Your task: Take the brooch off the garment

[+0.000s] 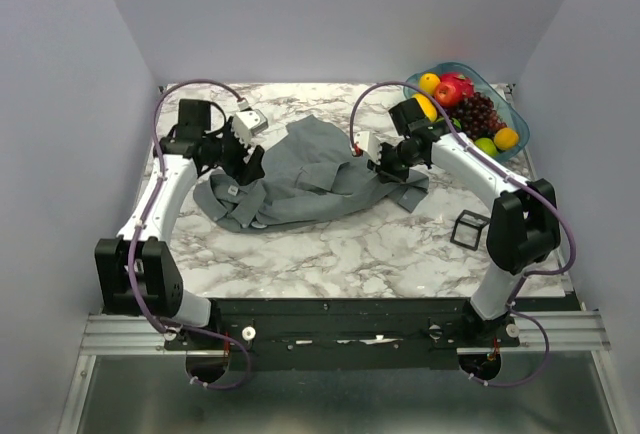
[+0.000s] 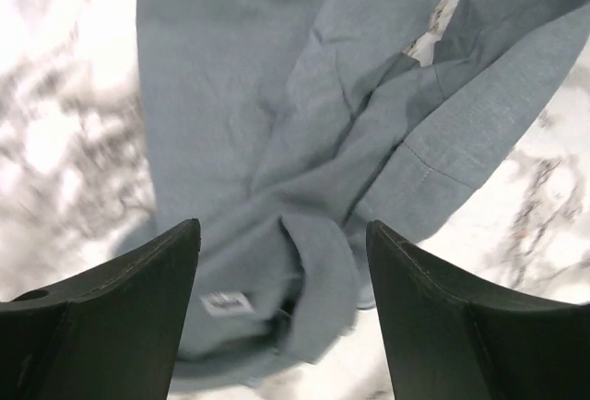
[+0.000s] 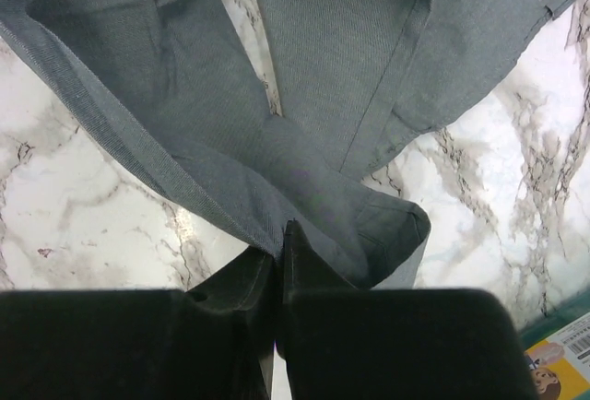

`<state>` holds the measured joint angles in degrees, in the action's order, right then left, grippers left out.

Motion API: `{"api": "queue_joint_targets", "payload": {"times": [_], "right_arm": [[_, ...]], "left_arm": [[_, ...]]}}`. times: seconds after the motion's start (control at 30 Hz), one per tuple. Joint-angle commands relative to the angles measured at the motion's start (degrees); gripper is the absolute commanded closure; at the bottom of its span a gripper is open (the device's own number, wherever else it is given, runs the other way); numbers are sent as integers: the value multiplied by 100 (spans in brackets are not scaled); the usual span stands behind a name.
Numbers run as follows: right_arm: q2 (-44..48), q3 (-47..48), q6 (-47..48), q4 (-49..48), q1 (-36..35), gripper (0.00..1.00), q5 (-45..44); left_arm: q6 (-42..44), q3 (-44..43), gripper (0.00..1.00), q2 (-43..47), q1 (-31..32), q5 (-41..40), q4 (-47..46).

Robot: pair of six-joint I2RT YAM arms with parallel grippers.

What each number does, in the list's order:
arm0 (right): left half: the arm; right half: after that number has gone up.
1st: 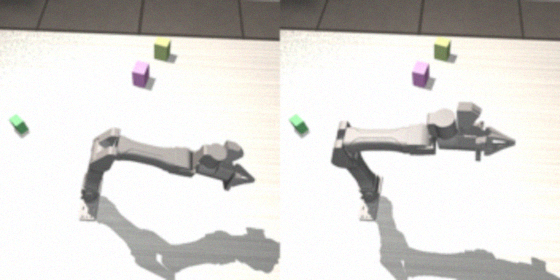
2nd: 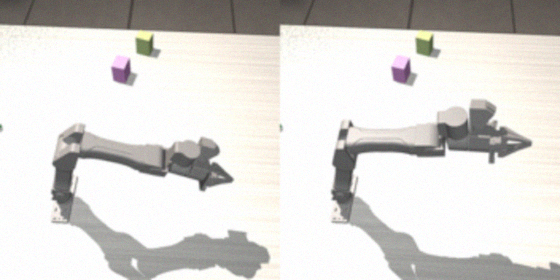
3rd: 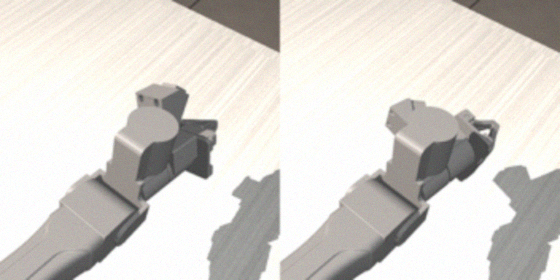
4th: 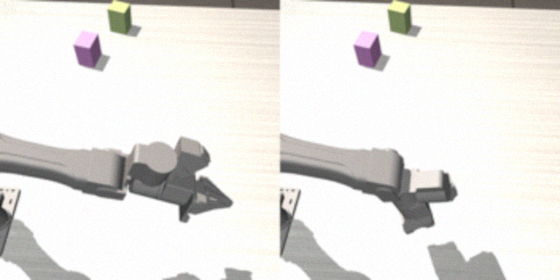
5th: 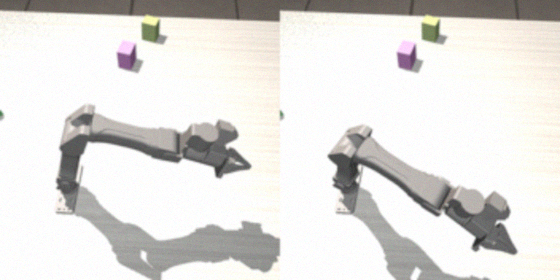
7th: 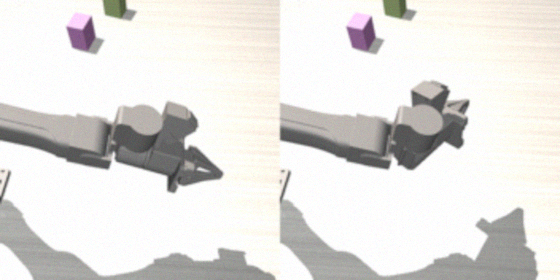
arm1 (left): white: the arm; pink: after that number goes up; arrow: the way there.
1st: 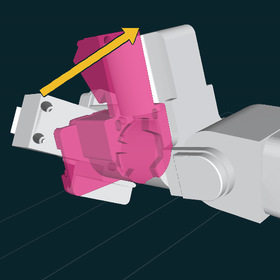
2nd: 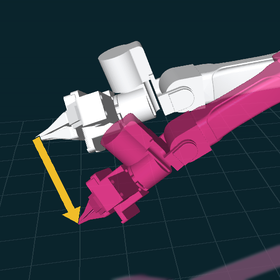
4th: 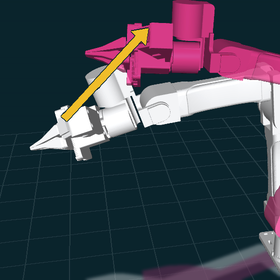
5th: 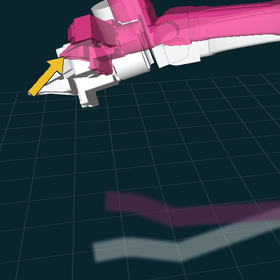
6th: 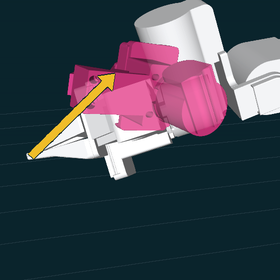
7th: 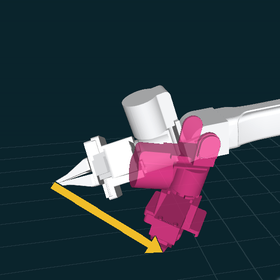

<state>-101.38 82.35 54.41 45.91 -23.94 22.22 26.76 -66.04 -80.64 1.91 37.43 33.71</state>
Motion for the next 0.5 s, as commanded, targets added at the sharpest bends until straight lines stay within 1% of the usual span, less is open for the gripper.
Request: {"api": "queue_joint_targets", "payload": {"times": [0.0, 0.03, 0.07, 0.1, 0.17, 0.2, 0.27, 0.3, 0.37, 0.4, 0.47], "right_arm": [[-136, 80, -10, -3, -23, 86, 63], [-145, 97, 8, -3, -23, 86, 46], [-180, 115, 8, -3, -23, 86, 28], [-197, 159, 8, -3, -23, 86, 11], [-215, 194, -1, -3, -23, 86, -16], [-206, 194, -10, -21, -23, 85, -24], [-189, 177, -45, -21, -23, 85, -24], [-163, 150, -54, -12, -14, 85, -24], [-136, 63, -54, -21, -23, 85, -24], [-110, 36, -54, -29, -23, 85, -33], [-110, -17, -54, -30, -23, 85, -42]], "left_arm": [[3095, -1093, 18, -880, 221, 371, 1952], [3298, -1278, 18, -1075, 257, 327, 2442], [3605, -1654, 18, -1242, 292, 318, 2656], [3703, -1832, 19, -1592, 336, 291, 2841], [3888, -2287, 22, -1910, 380, 256, 3324], [3967, -2412, 25, -2172, 389, 256, 3456], [4021, -2763, 27, -2385, 406, 308, 3834], [4030, -2843, 31, -2560, 415, 335, 3940], [4082, -3019, 35, -2676, 433, 361, 4248], [4109, -3029, 39, -2746, 441, 335, 4318], [4153, -3003, 42, -2773, 459, 213, 4389]]}}
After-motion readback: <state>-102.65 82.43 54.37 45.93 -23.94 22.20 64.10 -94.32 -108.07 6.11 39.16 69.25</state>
